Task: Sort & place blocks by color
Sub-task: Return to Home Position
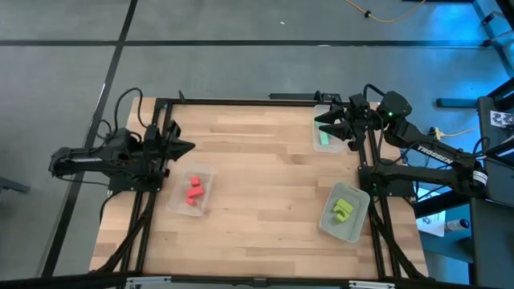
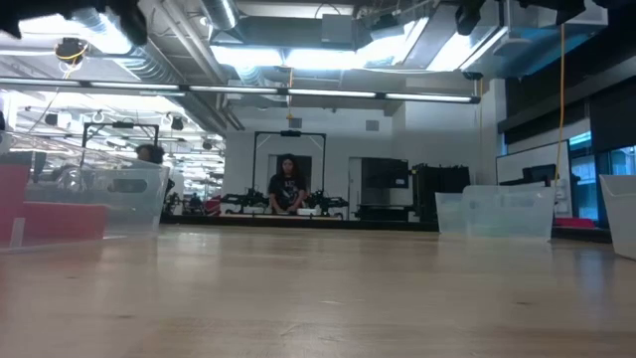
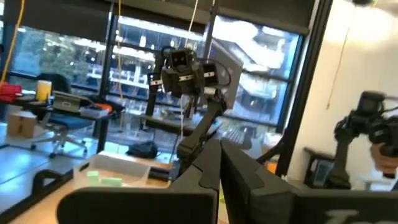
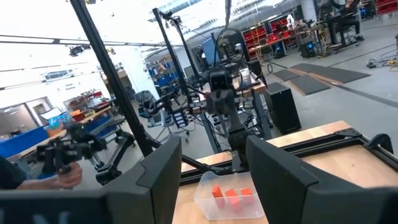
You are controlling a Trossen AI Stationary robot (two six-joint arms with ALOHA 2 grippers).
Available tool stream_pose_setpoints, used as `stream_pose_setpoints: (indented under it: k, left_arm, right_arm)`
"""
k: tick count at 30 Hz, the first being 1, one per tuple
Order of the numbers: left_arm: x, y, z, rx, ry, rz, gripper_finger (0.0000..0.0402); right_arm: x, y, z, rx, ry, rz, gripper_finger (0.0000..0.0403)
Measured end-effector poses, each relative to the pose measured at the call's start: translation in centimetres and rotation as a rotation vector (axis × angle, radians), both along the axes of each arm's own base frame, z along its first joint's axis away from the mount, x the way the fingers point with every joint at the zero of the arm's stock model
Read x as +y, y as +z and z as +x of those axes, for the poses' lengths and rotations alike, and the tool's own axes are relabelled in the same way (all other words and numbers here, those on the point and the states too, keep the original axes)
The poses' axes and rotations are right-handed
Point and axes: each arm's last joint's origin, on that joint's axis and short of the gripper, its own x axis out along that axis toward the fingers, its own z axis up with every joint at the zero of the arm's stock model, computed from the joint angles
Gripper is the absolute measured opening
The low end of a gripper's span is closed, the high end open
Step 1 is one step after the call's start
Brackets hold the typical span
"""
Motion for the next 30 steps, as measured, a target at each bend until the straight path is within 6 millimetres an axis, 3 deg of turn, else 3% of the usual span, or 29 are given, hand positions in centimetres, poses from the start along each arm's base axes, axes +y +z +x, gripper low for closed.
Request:
stream_pose_setpoints:
  k: [6,12,18,30]
  left_arm:
    - [0.0,-3.5,-0.6,-0.024,-0.026,-0.067,0.0]
    - [-0.1,-5.7,-1.0,-0.043,-0.051,-0.084,0.0]
    - [-0.1,-8.4,-0.4,-0.016,-0.064,-0.113,0.0]
    - [-0.1,-9.3,-0.2,0.085,-0.034,-0.09,0.0]
  right_arm:
    - [0.0,0.0,0.0,-0.001,-0.016,0.003,0.0184]
    - [0.0,0.1,-0.1,0.004,0.004,0.088,0.0184]
    - [0.3,0.3,-0.4,0.004,0.02,0.143,0.0184]
    - [1.2,1.3,-2.0,-0.052,0.02,0.137,0.0184]
